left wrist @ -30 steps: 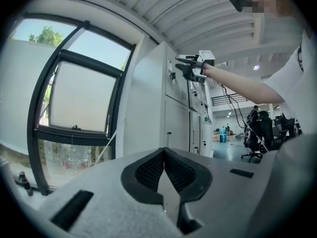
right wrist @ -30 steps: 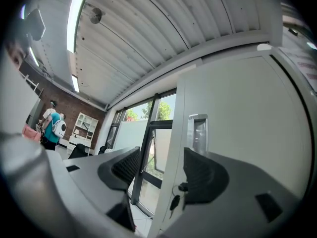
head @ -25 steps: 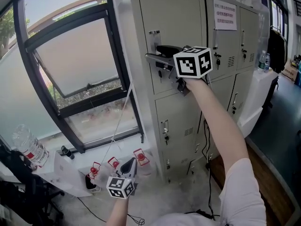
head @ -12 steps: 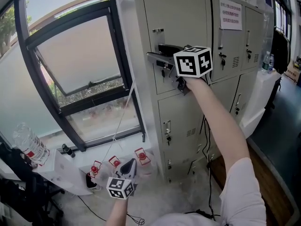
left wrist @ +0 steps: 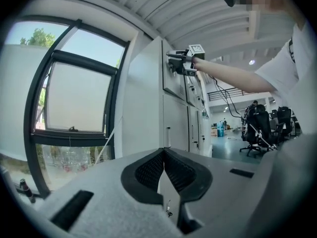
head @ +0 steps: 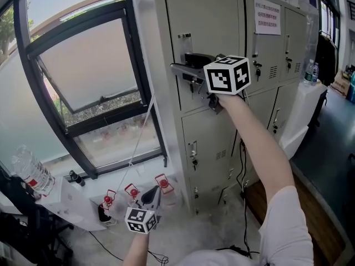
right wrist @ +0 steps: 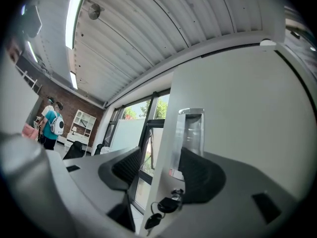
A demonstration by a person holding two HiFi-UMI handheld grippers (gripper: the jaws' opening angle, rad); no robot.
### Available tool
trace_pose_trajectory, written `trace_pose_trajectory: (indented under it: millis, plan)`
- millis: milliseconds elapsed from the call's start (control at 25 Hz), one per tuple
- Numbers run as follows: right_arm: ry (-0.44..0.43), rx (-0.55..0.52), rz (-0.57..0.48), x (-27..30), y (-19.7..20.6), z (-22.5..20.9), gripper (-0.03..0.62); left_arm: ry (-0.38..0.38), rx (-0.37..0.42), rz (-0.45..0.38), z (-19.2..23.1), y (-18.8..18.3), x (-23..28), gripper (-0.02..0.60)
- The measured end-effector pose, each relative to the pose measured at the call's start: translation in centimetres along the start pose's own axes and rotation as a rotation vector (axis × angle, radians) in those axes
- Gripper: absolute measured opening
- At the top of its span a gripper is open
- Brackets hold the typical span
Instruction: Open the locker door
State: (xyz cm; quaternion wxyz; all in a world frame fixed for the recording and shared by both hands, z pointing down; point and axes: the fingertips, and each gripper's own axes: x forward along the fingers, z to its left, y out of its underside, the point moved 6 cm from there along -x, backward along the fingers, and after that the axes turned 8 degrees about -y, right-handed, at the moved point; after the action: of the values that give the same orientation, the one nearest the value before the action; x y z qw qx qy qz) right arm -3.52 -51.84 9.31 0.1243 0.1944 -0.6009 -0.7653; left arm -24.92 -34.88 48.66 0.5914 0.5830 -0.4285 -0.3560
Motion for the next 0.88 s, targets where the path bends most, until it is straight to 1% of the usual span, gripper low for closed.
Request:
trace_pose_trajectory:
  millis: [200,400,560,680,840,880]
  plan:
    - [-0.002,-0.024,0.018,-1.4,-0.4,1.0,0.242,0.014,-0.034,-0.004,-0.6,-0.1,0.2,0.009]
    - [-0.009,-0.041,0.024,-3.2,-0.9,2.1,0.242,0.040,-0.035,-0.017,-1.6,-0.6,0.3,0.009]
    - [-0.008,-0.060,0.023,-5.4,-1.4,2.9,0.241,0.062,-0.027,-0.012,-2.7,-0.7,0.4,0.009]
    - [0.015,-0.086,0.025,-7.0,-1.6,3.3,0.213,0.080,-0.022,-0.007,-3.6,-0.6,0.4,0.009]
    - [0.053,-0.097,0.012,-9.3,-1.9,3.3,0.140,0.111,-0.021,-0.001,-5.0,-0.6,0.6,0.009]
    - [0.057,-0.099,0.012,-9.9,-2.0,3.3,0.140,0.120,-0.023,0.000,-5.4,-0.6,0.7,0.009]
